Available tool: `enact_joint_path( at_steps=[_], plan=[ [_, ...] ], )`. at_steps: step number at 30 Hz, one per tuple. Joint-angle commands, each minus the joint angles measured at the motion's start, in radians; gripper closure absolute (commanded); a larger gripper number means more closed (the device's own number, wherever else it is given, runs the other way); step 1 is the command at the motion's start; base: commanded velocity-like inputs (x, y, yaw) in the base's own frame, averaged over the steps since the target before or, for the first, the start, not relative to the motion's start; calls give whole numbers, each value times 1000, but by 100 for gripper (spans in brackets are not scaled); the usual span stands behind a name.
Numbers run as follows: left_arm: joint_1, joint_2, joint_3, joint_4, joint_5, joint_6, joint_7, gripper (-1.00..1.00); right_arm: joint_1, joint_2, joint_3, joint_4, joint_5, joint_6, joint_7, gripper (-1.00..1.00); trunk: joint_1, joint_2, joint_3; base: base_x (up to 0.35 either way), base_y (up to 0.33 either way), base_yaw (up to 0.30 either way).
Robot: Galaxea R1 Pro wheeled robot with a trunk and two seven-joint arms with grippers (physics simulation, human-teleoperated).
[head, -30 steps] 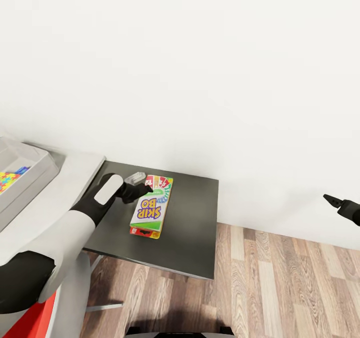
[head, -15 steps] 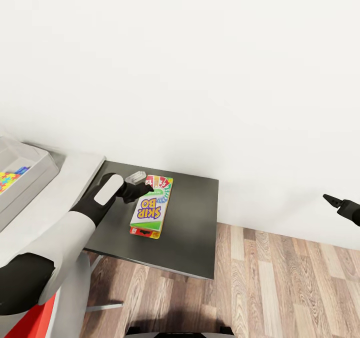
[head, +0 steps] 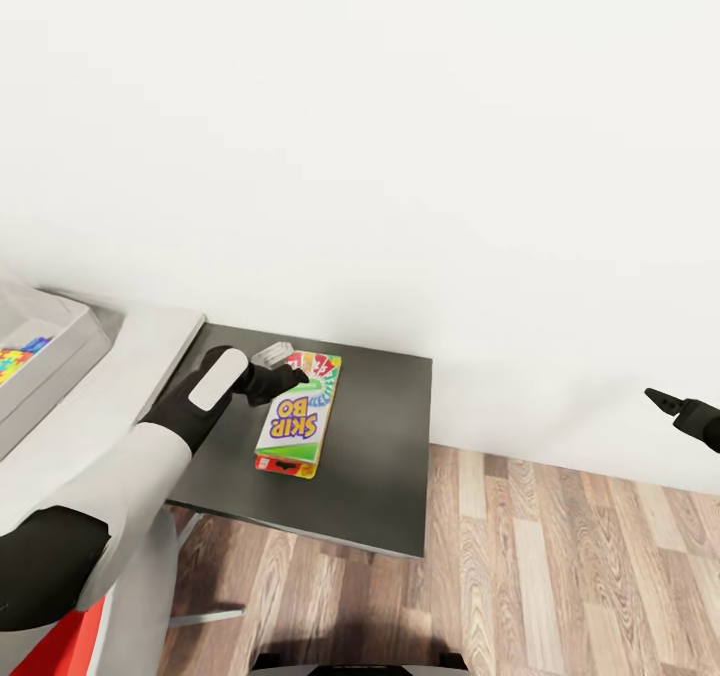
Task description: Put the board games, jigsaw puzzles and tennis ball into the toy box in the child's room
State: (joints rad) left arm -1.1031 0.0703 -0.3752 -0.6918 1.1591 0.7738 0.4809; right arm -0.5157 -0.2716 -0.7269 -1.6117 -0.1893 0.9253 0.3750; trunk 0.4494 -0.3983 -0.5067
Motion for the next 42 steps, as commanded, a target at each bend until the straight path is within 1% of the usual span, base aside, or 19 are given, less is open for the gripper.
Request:
enact_joint_path(
  at_steps=[1,27,42],
  plan=[
    [-1,2,-5,-2,11,-1,9,-100,-1,0,-1,-1,0,6,4,-100,1,-2,-1,0,0,-180],
    [0,2,-5,-2,11,-1,6,-100,-1,0,-1,0,1,7,4,-100,1,-2,-1,0,0,-235],
    [0,1,-7,-2,11,-1,7,-100,-1,1,-2,-1,1,7,4,-100,1,-2,-1,0,0,-55]
  ],
)
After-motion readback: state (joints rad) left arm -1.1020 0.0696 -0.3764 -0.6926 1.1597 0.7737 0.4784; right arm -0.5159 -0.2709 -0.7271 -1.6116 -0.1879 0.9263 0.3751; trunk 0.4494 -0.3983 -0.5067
